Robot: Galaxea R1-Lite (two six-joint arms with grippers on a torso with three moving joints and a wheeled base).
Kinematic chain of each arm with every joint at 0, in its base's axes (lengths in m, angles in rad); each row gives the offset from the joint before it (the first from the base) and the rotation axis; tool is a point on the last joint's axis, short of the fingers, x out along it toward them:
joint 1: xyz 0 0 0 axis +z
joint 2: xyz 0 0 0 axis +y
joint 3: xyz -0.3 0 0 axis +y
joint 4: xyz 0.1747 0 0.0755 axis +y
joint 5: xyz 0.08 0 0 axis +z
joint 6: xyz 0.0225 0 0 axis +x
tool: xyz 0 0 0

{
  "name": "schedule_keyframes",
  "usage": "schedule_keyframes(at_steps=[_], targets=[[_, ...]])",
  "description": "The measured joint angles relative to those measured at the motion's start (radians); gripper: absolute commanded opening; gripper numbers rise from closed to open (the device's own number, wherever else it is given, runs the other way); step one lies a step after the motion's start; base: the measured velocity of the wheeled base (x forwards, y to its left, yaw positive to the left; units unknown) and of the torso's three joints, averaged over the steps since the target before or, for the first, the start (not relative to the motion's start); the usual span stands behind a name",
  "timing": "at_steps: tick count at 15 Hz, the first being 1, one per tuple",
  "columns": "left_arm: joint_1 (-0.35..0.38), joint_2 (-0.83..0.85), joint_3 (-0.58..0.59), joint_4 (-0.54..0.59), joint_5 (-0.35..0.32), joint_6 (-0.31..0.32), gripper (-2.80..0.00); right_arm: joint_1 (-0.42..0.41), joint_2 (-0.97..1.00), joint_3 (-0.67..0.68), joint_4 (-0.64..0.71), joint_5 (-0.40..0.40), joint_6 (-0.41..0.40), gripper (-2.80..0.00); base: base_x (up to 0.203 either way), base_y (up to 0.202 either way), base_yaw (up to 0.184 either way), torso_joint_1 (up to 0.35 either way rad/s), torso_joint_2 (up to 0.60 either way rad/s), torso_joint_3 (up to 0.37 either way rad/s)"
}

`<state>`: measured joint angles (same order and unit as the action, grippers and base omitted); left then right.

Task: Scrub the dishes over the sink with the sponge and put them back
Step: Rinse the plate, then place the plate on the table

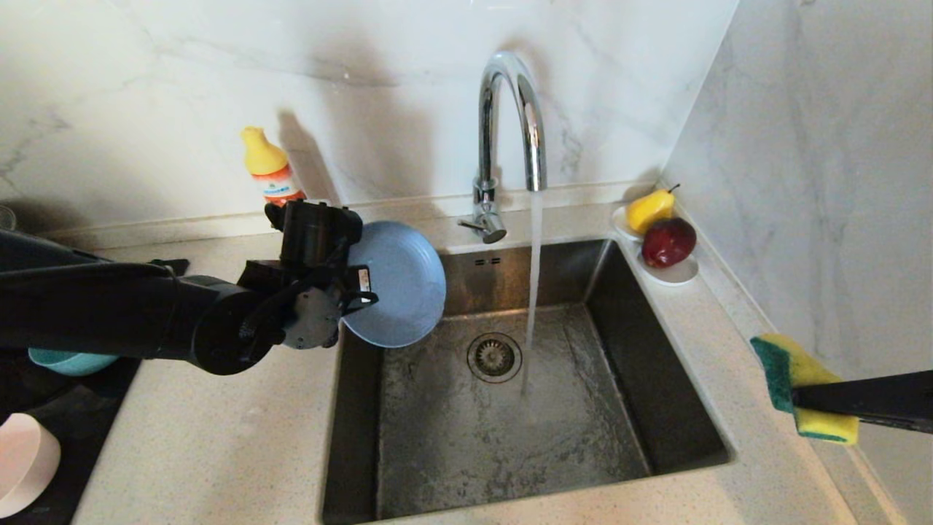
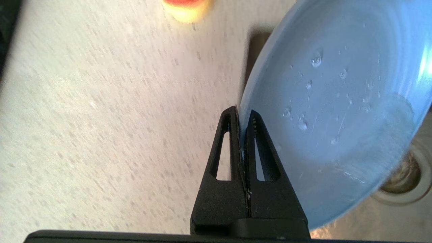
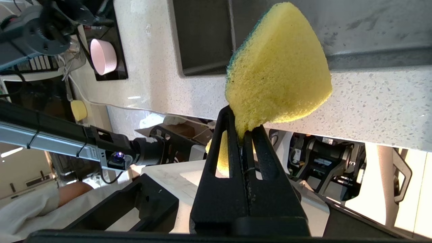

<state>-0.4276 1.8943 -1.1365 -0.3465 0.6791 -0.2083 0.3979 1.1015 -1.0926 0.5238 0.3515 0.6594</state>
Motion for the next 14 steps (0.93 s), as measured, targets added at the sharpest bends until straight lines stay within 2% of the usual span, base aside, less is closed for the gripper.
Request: schedule_keyframes(at_steps=[5,7,10,14], targets=[[0.003,-0.083,0.039,-0.005,-0.011,-0.014,-2.8,0.0,0.003,0.003,0.001,0.001,0.0,-2.8,0.0,0.0,0.0,0.0,0.0,0.0],[0.03,-0.133,0.072,0.015,-0.068,-0.026,-2.8,-0.001,0.005,0.011,0.001,0.001,0.0,-2.8,0.0,0.0,0.0,0.0,0.0,0.0],[0.127,-0.221,0.11,0.154,-0.222,-0.107,-2.8,-0.003,0.008,0.034,-0.001,0.001,0.0,-2.8,0.0,0.0,0.0,0.0,0.0,0.0],[0.336,-0.353,0.105,0.451,-0.54,-0.227,-2.8,-0.008,0.013,0.074,-0.049,0.001,0.0,-2.8,0.0,0.0,0.0,0.0,0.0,0.0]])
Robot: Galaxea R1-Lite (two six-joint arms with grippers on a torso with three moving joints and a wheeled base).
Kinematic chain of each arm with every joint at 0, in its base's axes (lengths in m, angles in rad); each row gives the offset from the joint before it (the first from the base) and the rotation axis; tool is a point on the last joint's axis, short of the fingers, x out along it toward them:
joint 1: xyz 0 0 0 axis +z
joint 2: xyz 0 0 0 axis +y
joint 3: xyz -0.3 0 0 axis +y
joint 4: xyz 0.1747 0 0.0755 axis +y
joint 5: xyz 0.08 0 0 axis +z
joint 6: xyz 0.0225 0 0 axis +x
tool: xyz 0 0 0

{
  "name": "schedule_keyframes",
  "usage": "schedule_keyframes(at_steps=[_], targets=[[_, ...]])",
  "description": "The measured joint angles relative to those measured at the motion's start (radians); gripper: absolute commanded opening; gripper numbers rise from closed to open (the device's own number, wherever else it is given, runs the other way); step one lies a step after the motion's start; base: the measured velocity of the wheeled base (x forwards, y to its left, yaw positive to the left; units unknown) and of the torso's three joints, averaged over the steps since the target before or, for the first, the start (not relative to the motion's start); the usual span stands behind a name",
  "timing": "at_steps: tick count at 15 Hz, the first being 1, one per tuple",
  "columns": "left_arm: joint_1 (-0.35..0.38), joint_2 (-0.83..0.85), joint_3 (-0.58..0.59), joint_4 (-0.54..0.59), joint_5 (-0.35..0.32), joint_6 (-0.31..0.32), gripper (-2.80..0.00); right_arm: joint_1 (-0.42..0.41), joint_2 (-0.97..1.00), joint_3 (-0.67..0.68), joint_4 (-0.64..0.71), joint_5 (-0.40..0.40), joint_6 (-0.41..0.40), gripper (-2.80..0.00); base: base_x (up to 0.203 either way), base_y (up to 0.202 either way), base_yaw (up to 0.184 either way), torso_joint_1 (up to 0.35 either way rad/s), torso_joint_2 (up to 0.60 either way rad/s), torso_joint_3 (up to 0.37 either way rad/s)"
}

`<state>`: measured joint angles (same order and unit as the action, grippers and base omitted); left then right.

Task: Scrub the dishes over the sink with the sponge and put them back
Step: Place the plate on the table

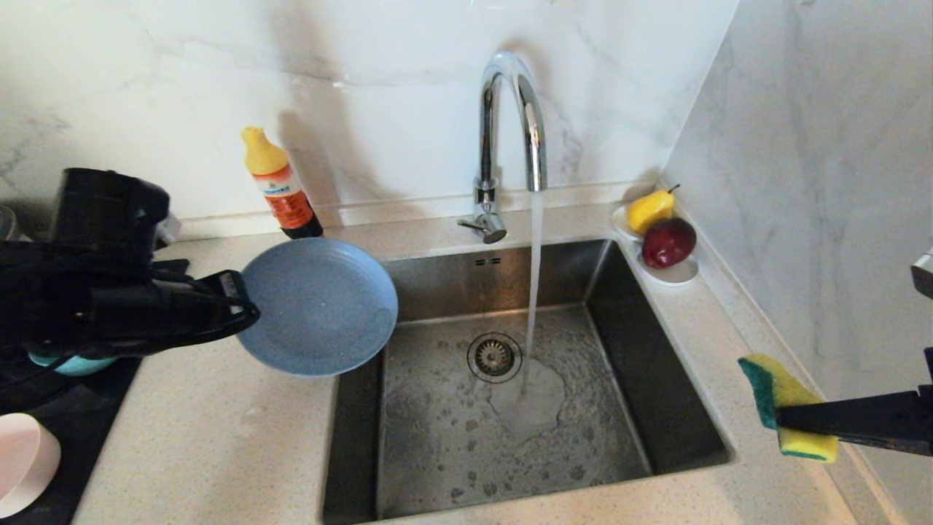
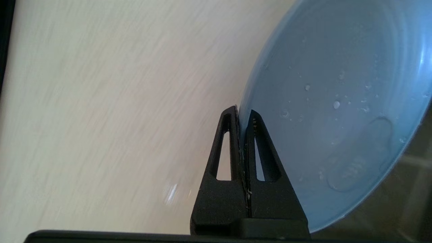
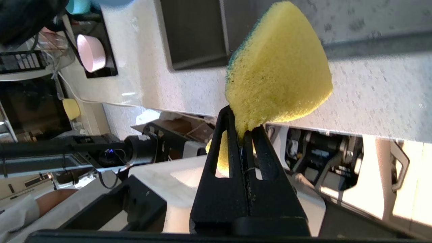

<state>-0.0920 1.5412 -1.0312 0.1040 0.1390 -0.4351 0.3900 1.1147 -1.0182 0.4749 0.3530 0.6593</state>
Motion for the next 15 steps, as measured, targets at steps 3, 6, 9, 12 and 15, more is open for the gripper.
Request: schedule_keyframes(at_steps=[3,6,9,12,15], targets=[[0.169,-0.086,-0.001,0.192,-0.21,-0.024,-2.8,-0.001,0.016,0.019,-0.037,0.001,0.0,-2.8,0.0,0.0,0.0,0.0,0.0,0.0],[0.288,-0.138,0.067,0.235,-0.235,-0.02,-2.8,0.0,0.034,0.022,-0.037,0.008,0.0,-2.8,0.0,0.0,0.0,0.0,0.0,0.0],[0.365,-0.153,0.148,0.213,-0.237,-0.002,-2.8,0.0,0.047,0.023,-0.039,0.01,0.0,-2.8,0.0,0.0,0.0,0.0,0.0,0.0],[0.448,-0.127,0.226,0.108,-0.236,0.026,-2.8,0.0,0.062,0.022,-0.04,0.016,-0.001,-2.8,0.0,0.0,0.0,0.0,0.0,0.0],[0.525,-0.071,0.268,0.009,-0.239,0.05,-2.8,0.001,0.074,0.018,-0.041,0.035,0.0,-2.8,0.0,0.0,0.0,0.0,0.0,0.0]])
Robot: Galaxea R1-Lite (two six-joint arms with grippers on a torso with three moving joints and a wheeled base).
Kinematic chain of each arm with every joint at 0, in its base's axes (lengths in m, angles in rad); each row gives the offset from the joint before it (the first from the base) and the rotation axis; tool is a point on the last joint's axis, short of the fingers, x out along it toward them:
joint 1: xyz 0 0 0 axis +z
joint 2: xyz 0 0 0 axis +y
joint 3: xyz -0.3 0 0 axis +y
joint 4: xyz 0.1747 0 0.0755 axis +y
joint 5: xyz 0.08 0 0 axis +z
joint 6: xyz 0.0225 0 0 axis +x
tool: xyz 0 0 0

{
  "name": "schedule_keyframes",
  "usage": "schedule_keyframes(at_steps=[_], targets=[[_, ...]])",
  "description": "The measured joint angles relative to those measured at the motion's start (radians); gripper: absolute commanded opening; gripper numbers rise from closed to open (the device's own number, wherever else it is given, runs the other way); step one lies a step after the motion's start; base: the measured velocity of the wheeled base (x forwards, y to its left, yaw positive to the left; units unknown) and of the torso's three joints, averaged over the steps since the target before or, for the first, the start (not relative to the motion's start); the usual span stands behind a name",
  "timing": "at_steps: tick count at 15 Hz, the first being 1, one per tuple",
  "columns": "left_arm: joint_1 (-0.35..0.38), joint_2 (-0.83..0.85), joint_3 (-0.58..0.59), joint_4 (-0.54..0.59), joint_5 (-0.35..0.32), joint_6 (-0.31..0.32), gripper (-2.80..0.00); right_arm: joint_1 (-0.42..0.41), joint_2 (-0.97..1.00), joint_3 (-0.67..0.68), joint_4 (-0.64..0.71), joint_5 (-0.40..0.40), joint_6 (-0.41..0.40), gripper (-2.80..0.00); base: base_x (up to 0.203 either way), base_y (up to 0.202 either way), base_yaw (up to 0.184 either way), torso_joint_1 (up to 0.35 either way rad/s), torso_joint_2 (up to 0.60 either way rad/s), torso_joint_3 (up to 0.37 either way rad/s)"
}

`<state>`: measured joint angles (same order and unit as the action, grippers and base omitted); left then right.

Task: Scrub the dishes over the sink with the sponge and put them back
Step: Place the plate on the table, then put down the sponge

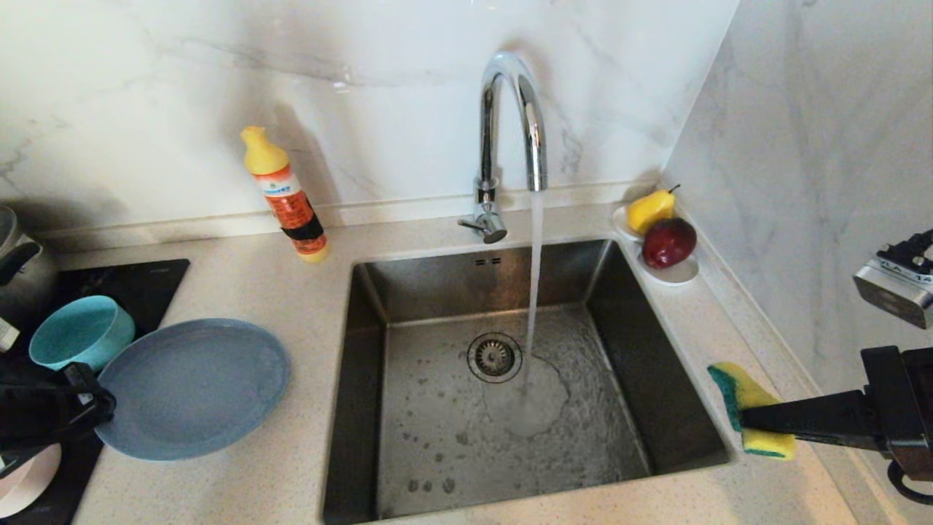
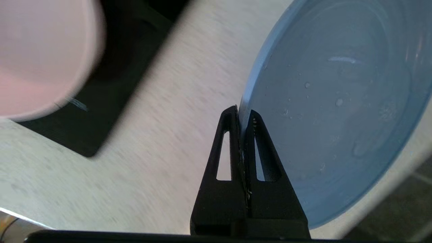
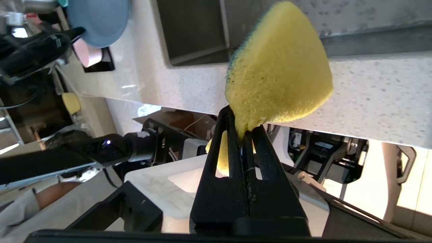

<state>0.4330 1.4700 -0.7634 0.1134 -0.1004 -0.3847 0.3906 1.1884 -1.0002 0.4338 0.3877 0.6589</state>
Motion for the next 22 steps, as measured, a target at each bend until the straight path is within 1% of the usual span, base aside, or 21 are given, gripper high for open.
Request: schedule_keyframes(at_steps=[3,4,5,7,8,10,11,14,15,16,17,18,19,20,22], targets=[[0.016,0.034,0.01,-0.029,-0.021,0.008,-2.8,0.0,0.005,0.0,0.0,0.003,0.0,-2.8,0.0,0.0,0.0,0.0,0.0,0.0],[0.018,0.041,0.011,-0.036,-0.029,0.012,0.0,0.0,0.005,0.001,0.001,0.003,0.0,-2.8,0.0,0.0,0.0,0.0,0.0,0.0],[0.018,0.044,0.011,-0.036,-0.045,0.012,0.0,0.0,0.004,0.002,0.0,0.003,0.0,-2.8,0.0,0.0,0.0,0.0,0.0,0.0],[0.019,0.047,0.008,-0.039,-0.103,0.013,0.0,-0.001,0.002,0.004,0.0,0.003,0.0,-2.8,0.0,0.0,0.0,0.0,0.0,0.0],[0.019,0.048,0.006,-0.039,-0.114,0.013,0.0,-0.001,0.001,0.007,0.001,0.003,0.0,-2.8,0.0,0.0,0.0,0.0,0.0,0.0],[0.019,0.049,0.002,-0.049,-0.116,0.015,0.0,-0.001,-0.002,0.011,0.0,0.002,0.0,-2.8,0.0,0.0,0.0,0.0,0.0,0.0],[0.019,0.048,-0.006,-0.059,-0.117,0.013,-2.8,-0.001,-0.003,0.013,0.001,0.001,0.0,-2.8,0.0,0.0,0.0,0.0,0.0,0.0],[0.016,0.023,-0.058,-0.058,-0.118,0.028,-2.8,-0.001,-0.004,0.016,0.001,0.002,0.0,-2.8,0.0,0.0,0.0,0.0,0.0,0.0],[0.009,0.016,-0.09,-0.06,-0.118,0.047,-2.8,-0.001,-0.005,0.016,0.001,0.002,0.0,-2.8,0.0,0.0,0.0,0.0,0.0,0.0],[-0.004,0.011,-0.124,-0.069,-0.116,0.084,-2.8,-0.001,-0.007,0.011,0.001,0.001,-0.001,-2.8,0.0,0.0,0.0,0.0,0.0,0.0],[-0.021,0.011,-0.152,-0.103,-0.116,0.134,-2.8,-0.001,-0.008,0.009,0.001,0.001,-0.001,-2.8,0.0,0.0,0.0,0.0,0.0,0.0],[-0.047,0.017,-0.168,-0.157,-0.114,0.18,-2.8,-0.001,-0.01,0.006,0.001,0.001,-0.002,-2.8,0.0,0.0,0.0,0.0,0.0,0.0],[-0.086,0.027,-0.177,-0.234,-0.106,0.23,-2.8,-0.001,-0.011,0.005,0.0,0.001,-0.002,-2.8,0.0,0.0,0.0,0.0,0.0,0.0],[-0.134,0.036,-0.179,-0.32,-0.093,0.269,-2.8,-0.001,-0.013,0.004,0.0,0.0,-0.001,-2.8,0.0,0.0,0.0,0.0,0.0,0.0],[-0.253,0.046,-0.167,-0.487,-0.045,0.328,-2.8,-0.001,-0.013,0.007,0.0,0.0,-0.001,-2.8,0.0,0.0,0.0,0.0,0.0,0.0]])
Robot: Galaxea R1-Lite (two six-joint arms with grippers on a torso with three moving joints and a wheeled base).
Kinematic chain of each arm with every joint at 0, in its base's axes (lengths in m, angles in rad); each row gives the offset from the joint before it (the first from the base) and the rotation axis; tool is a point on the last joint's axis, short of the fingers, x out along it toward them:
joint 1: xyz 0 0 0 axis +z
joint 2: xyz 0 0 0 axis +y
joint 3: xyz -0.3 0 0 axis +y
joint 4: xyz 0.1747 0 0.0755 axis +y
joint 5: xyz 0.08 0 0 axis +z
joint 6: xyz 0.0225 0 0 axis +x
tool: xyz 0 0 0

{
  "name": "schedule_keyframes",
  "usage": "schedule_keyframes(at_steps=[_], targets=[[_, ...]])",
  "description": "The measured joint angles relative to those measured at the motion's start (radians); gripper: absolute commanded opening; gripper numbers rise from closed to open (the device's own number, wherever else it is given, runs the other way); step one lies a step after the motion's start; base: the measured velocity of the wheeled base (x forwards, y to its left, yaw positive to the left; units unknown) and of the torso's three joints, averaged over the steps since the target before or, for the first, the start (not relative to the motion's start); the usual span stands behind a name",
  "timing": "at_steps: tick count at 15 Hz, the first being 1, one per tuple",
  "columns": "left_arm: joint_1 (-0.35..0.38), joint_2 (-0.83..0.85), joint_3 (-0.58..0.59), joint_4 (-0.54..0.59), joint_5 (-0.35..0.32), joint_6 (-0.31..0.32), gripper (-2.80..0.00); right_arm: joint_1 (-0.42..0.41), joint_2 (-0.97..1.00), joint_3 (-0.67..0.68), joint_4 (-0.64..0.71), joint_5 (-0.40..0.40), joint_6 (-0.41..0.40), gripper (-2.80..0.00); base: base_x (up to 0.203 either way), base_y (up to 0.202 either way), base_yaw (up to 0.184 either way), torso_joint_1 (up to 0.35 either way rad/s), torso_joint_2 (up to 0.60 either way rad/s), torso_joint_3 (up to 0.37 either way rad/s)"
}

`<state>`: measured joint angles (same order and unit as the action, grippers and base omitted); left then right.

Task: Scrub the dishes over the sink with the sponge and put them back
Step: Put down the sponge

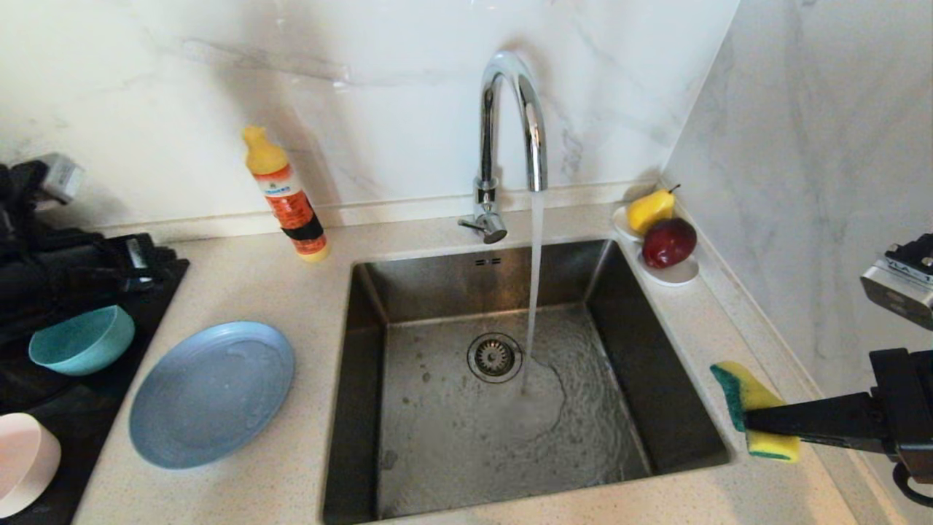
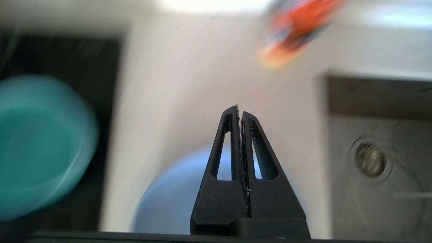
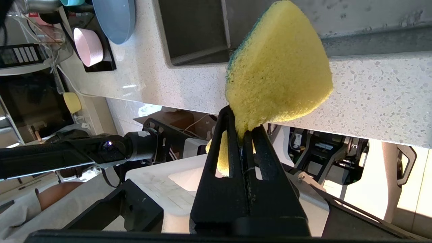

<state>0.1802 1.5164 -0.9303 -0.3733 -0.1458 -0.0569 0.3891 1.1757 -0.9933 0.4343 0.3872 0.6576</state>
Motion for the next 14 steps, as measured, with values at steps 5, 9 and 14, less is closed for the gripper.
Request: schedule_keyframes(at_steps=[5,9,14], targets=[[-0.164,-0.217,0.109,-0.143,0.141,0.054,-2.8,0.0,0.01,0.008,-0.001,0.0,-0.006,-2.8,0.0,0.0,0.0,0.0,0.0,0.0],[-0.188,-0.631,0.289,-0.007,0.255,0.061,-2.8,0.0,0.016,0.016,-0.001,0.0,-0.008,-2.8,0.0,0.0,0.0,0.0,0.0,0.0],[-0.193,-1.216,0.52,0.348,0.271,0.085,-2.8,0.0,0.01,0.021,-0.001,0.001,-0.006,-2.8,0.0,0.0,0.0,0.0,0.0,0.0]])
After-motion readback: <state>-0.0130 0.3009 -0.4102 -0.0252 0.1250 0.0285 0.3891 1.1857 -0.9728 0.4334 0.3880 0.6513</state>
